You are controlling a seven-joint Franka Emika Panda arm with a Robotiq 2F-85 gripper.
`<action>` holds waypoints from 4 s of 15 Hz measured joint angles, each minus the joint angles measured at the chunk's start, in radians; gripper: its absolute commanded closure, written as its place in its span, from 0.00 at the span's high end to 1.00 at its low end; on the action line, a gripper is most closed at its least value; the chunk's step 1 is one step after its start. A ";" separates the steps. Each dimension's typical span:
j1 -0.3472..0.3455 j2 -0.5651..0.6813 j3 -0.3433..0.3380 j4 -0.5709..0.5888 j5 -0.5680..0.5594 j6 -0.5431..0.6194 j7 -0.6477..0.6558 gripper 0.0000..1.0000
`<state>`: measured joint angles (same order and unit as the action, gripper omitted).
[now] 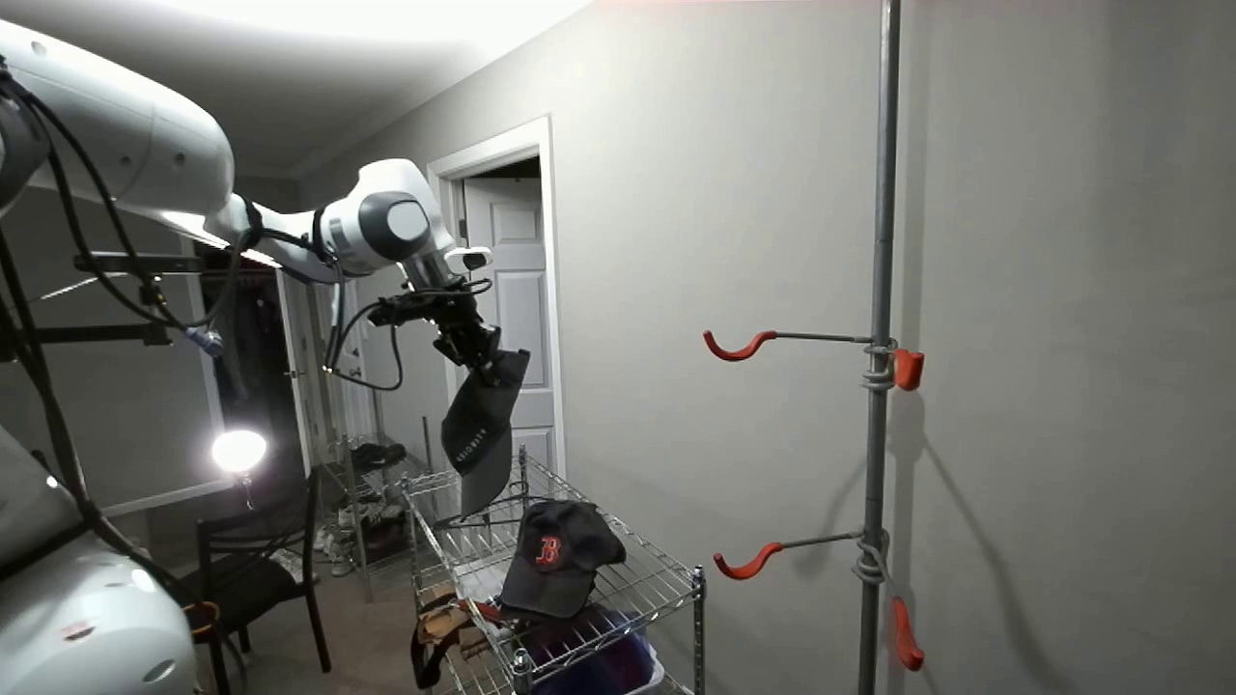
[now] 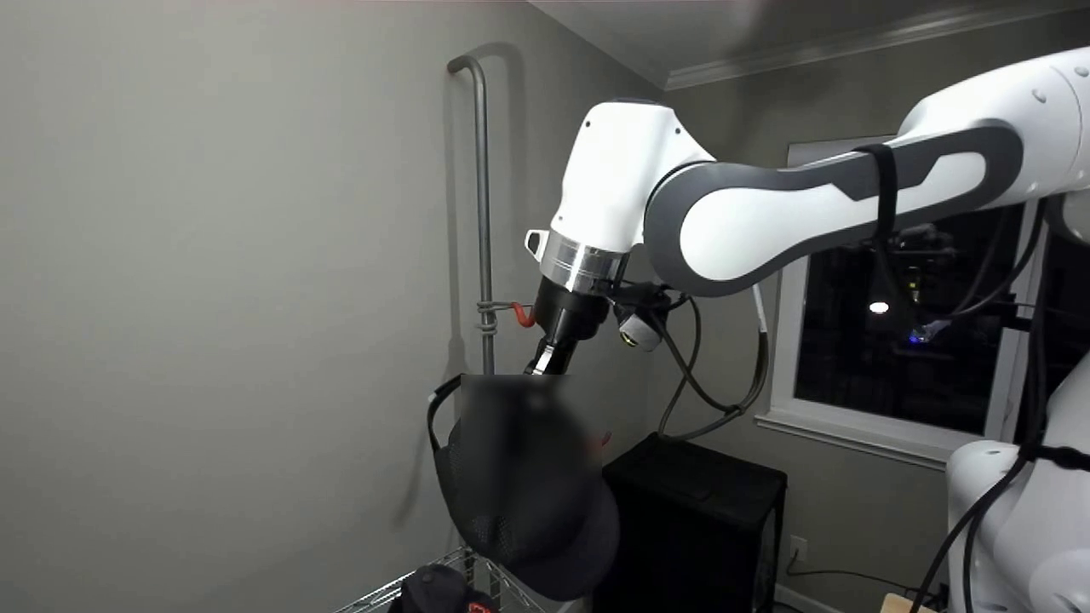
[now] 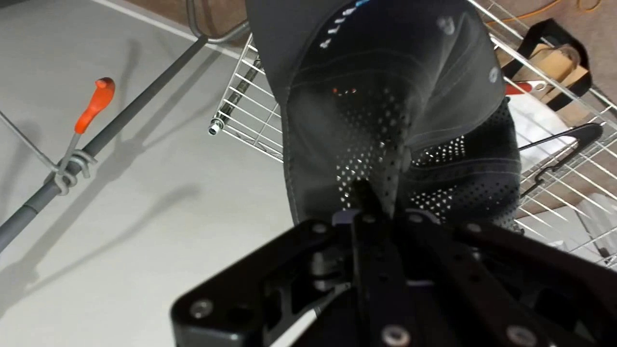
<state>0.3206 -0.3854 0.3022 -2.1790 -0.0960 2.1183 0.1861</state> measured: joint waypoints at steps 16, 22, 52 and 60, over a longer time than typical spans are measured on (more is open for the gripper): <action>-0.073 0.426 -0.064 0.055 0.069 0.247 -0.180 0.04; -0.027 0.457 -0.024 0.126 0.069 0.247 -0.197 0.04; -0.017 0.729 -0.073 0.307 0.022 0.255 -0.180 0.92; 0.025 0.644 -0.075 0.240 -0.072 0.337 -0.063 1.00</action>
<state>0.3458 0.2587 0.2268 -1.9387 -0.1681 2.4550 0.1226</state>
